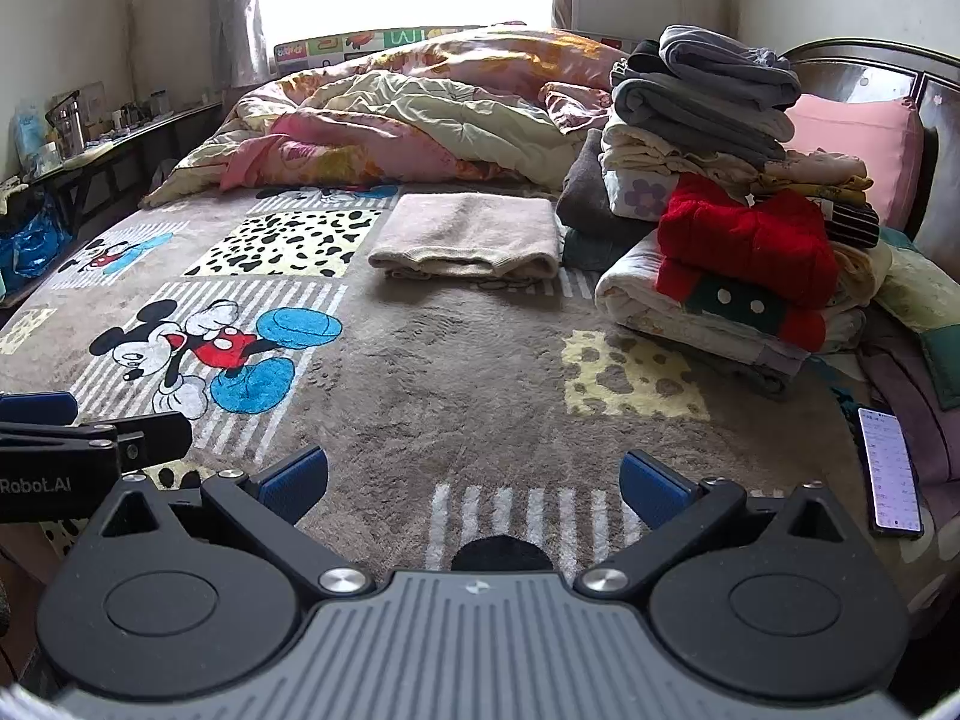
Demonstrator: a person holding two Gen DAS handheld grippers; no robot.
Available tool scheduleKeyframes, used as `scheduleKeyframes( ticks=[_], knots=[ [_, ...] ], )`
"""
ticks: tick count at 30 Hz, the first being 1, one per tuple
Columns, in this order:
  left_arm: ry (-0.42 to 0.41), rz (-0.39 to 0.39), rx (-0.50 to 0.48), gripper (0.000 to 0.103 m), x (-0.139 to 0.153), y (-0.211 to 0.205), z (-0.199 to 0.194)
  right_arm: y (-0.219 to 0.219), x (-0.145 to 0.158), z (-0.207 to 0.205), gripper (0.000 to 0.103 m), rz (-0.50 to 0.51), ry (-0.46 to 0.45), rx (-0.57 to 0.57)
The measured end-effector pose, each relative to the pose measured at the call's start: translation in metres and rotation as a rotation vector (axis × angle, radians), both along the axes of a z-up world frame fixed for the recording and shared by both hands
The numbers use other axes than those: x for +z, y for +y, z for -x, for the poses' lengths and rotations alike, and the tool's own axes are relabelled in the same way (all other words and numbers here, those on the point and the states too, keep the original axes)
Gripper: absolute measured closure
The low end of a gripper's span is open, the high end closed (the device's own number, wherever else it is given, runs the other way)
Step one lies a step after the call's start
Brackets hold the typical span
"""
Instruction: Fold clothes
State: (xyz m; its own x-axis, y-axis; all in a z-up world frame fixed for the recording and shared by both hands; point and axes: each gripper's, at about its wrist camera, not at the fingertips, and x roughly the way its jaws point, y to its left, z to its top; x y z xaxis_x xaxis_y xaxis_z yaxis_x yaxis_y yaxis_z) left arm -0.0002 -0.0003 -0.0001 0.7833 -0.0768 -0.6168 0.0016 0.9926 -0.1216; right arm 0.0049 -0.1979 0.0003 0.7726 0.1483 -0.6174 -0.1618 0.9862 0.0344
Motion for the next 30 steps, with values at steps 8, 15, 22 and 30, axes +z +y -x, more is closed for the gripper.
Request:
scheduleKeyframes(
  ticks=[8, 15, 22, 30],
  knots=[
    [-0.004, -0.038, -0.014, 0.000, -0.002, -0.004, 0.002, 0.000, -0.006, 0.000, 0.000, -0.019, -0.007, -0.001],
    [-0.024, -0.083, -0.016, 0.000, -0.008, -0.007, 0.008, 0.000, -0.007, 0.004, 0.000, 0.014, -0.006, -0.009],
    [-0.015, -0.061, -0.012, 0.000, -0.009, -0.004, 0.008, -0.003, -0.005, 0.007, 0.000, -0.006, -0.004, -0.003],
    [-0.005, -0.058, -0.013, 0.000, -0.011, -0.004, 0.009, -0.004, -0.004, 0.008, 0.000, -0.007, -0.004, -0.005]
  ],
)
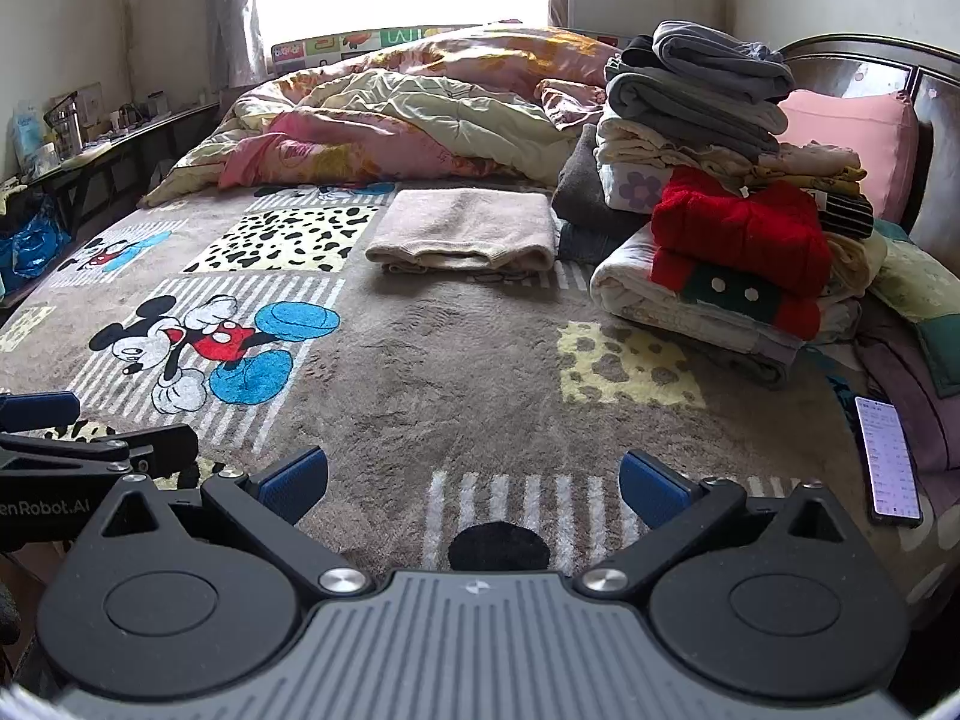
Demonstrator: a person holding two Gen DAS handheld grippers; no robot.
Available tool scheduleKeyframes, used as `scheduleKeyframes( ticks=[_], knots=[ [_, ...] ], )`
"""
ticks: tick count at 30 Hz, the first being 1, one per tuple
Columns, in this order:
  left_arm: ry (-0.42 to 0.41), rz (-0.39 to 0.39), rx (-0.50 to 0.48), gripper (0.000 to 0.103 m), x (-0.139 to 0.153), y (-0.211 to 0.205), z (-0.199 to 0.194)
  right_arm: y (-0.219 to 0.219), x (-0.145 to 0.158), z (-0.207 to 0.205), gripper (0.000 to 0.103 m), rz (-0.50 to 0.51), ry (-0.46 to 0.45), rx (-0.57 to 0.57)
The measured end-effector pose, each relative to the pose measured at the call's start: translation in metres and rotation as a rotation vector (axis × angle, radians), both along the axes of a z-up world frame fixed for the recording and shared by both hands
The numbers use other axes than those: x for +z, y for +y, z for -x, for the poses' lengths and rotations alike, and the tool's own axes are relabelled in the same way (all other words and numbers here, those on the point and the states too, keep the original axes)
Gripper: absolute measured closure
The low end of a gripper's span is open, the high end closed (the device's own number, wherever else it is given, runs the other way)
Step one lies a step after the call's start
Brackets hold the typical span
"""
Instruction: Fold clothes
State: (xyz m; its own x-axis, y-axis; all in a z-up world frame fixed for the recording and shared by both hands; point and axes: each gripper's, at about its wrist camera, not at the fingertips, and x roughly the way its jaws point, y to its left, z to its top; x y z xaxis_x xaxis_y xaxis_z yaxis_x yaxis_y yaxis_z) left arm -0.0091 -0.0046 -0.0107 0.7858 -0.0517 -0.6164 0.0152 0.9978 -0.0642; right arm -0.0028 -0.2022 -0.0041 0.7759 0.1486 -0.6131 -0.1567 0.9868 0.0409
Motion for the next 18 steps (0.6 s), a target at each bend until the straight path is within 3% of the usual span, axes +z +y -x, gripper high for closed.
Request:
scheduleKeyframes(
  ticks=[18],
  knots=[
    [-0.004, -0.002, -0.001, 0.000, 0.0031, -0.0026, 0.0038, 0.0005, 0.0004, 0.0054, 0.000, -0.005, -0.010, -0.001]
  ],
)
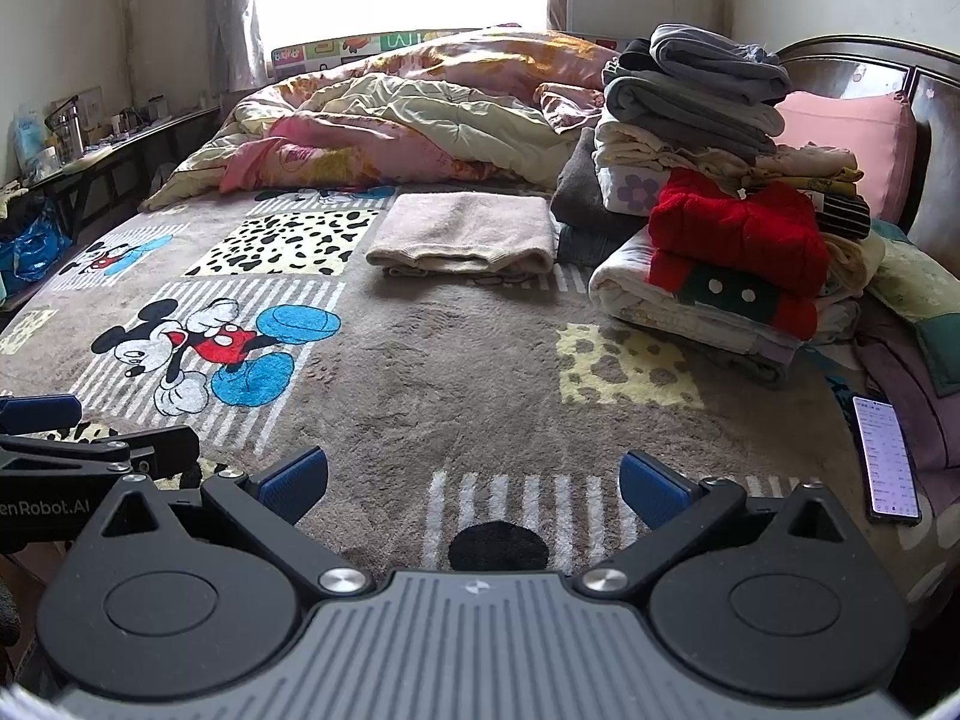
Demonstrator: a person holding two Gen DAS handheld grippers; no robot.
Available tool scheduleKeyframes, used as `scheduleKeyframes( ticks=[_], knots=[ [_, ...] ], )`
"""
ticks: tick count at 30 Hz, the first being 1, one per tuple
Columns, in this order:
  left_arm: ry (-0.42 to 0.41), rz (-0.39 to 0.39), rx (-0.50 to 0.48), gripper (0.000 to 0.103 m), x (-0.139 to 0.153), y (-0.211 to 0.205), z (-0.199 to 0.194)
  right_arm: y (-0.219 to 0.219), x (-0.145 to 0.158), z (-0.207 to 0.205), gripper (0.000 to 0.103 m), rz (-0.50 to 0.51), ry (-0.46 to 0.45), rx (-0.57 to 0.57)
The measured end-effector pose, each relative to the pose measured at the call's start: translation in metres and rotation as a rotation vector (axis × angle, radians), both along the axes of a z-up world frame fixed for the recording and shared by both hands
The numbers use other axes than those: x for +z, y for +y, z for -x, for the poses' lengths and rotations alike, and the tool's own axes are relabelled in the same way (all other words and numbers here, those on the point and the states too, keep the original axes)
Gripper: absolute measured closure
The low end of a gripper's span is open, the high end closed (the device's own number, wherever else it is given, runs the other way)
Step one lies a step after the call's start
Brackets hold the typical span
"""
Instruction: Fold clothes
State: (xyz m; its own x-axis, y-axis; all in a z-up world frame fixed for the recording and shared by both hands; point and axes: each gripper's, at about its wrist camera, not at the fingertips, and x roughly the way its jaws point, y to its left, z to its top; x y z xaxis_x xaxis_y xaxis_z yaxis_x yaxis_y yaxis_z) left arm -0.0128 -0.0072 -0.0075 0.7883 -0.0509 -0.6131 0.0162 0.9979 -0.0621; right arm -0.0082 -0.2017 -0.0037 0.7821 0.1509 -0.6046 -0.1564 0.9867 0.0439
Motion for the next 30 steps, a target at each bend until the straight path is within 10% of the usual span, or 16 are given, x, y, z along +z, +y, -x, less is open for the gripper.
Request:
scheduleKeyframes(
  ticks=[21, 30],
  knots=[
    [-0.005, -0.044, -0.005, 0.000, 0.009, -0.012, 0.000, -0.010, 0.000, 0.000, 0.000, -0.033, -0.004, 0.009],
    [-0.130, -0.051, -0.128, 0.000, 0.050, -0.034, -0.032, -0.056, 0.013, -0.024, 0.000, -0.174, -0.091, -0.056]
  ],
)
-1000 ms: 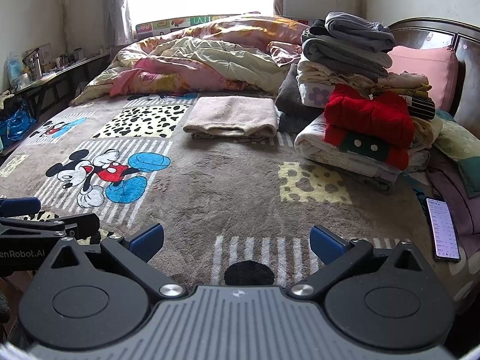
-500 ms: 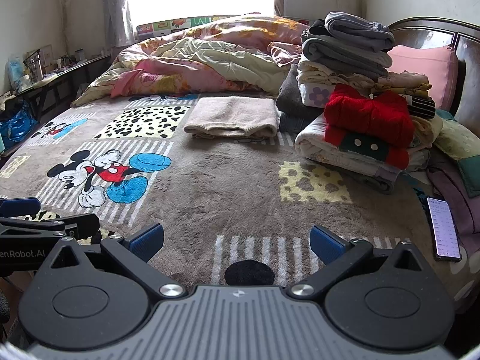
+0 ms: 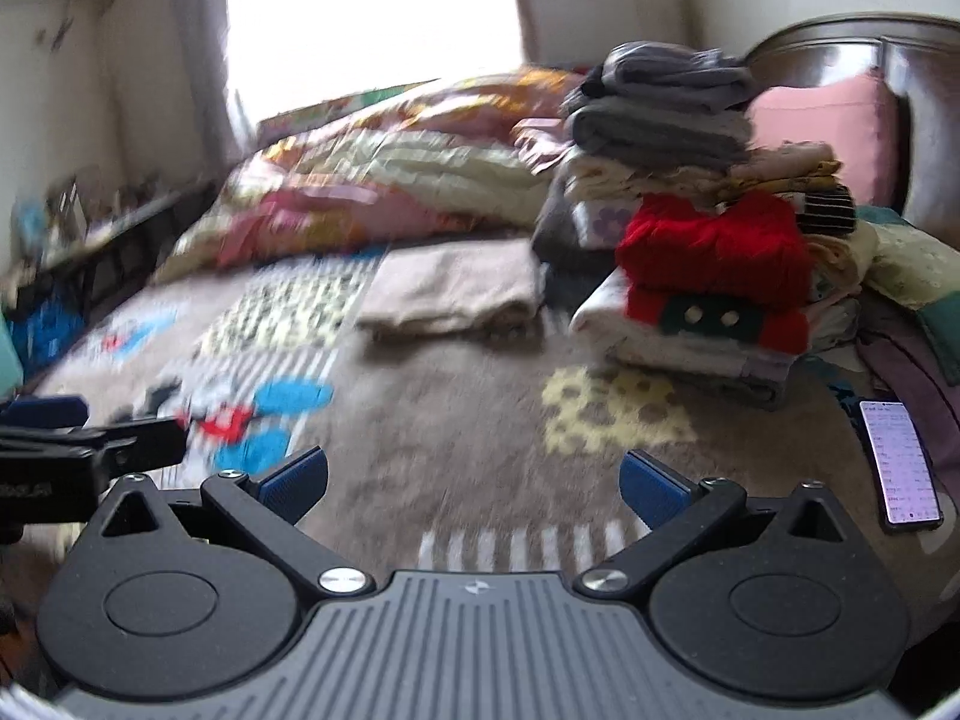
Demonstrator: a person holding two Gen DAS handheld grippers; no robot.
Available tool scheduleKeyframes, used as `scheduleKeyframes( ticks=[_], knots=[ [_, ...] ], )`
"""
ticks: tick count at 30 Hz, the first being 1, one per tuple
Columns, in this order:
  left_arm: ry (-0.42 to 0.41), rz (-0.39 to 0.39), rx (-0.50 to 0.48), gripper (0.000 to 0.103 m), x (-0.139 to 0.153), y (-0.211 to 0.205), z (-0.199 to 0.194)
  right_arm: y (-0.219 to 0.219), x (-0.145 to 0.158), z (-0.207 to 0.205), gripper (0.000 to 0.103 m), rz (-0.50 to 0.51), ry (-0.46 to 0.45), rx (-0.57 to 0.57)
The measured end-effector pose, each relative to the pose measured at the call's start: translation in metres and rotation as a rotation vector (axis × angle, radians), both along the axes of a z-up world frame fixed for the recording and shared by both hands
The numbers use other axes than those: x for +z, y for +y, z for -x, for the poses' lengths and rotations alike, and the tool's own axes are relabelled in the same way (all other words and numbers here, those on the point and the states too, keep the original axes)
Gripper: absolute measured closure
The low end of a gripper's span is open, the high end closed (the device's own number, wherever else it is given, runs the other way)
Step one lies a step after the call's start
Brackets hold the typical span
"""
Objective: Fold clothes
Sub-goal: 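Reach both grippers to the clothes stack and grasp the red sweater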
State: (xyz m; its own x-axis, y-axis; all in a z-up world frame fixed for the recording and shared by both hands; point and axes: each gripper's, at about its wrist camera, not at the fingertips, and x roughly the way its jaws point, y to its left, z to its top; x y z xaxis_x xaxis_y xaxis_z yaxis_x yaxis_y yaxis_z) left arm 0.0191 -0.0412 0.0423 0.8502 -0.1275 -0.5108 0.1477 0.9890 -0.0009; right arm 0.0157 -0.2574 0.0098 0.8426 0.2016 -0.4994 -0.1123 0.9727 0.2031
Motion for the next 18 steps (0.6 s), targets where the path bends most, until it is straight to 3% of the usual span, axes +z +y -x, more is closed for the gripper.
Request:
scheduleKeyframes(
  ticks=[5, 9, 15, 18],
  knots=[
    [-0.081, -0.012, -0.112, 0.000, 0.012, -0.022, -0.035, -0.039, 0.003, -0.042, 0.000, -0.119, -0.041, -0.085],
    [-0.041, -0.028, -0.131, 0.000, 0.009, -0.044, -0.072, -0.067, -0.005, -0.081, 0.000, -0.195, -0.070, -0.146],
    [-0.075, -0.053, -0.167, 0.000, 0.003, -0.075, -0.114, -0.108, -0.027, -0.119, 0.000, -0.273, -0.140, -0.298],
    [-0.059, -0.016, -0.222, 0.003, 0.003, -0.086, -0.141, -0.128, -0.051, -0.123, 0.000, -0.319, -0.183, -0.361]
  ],
)
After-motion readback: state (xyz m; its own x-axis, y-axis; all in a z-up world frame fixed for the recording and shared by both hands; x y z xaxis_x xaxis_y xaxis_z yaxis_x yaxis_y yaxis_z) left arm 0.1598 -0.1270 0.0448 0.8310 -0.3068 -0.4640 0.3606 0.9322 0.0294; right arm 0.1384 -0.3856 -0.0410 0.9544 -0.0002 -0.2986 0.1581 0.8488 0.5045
